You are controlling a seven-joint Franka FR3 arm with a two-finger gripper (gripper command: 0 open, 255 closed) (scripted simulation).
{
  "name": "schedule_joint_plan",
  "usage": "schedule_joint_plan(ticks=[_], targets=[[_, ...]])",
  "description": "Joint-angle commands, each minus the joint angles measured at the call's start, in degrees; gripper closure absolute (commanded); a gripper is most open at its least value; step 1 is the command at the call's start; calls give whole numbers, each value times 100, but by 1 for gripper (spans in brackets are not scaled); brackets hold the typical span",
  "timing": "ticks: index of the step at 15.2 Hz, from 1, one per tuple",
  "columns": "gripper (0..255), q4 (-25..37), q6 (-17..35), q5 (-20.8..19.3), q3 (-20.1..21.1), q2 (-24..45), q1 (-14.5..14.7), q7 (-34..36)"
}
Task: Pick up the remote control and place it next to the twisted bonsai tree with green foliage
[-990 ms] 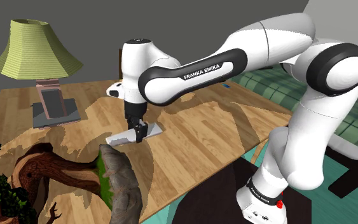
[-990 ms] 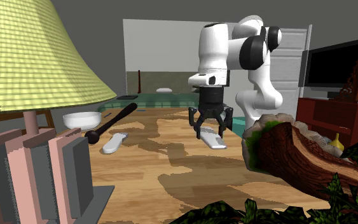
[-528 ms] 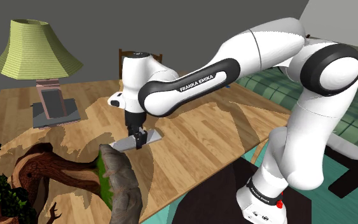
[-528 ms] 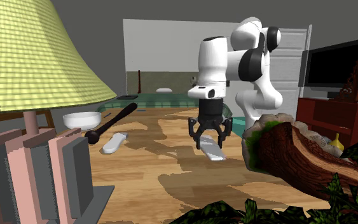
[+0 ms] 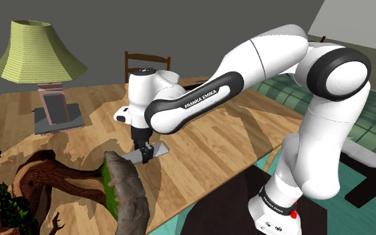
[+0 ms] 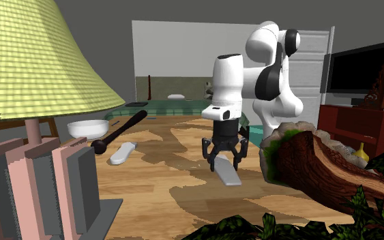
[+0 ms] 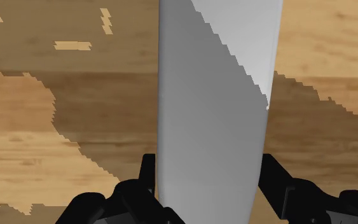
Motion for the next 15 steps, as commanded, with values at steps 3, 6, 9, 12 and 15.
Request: schedule_joint_plan(ticks=[3,6,9,12,15], targets=[[255,-4,23,-3,-1,15,0,1],[255,-4,23,-3,-1,15,0,1],[0,-4,24,-3,-1,15,0,2],[0,-4,24,-3,-1,15,0,2],[0,233,-505,43,10,-278,-5,-30]])
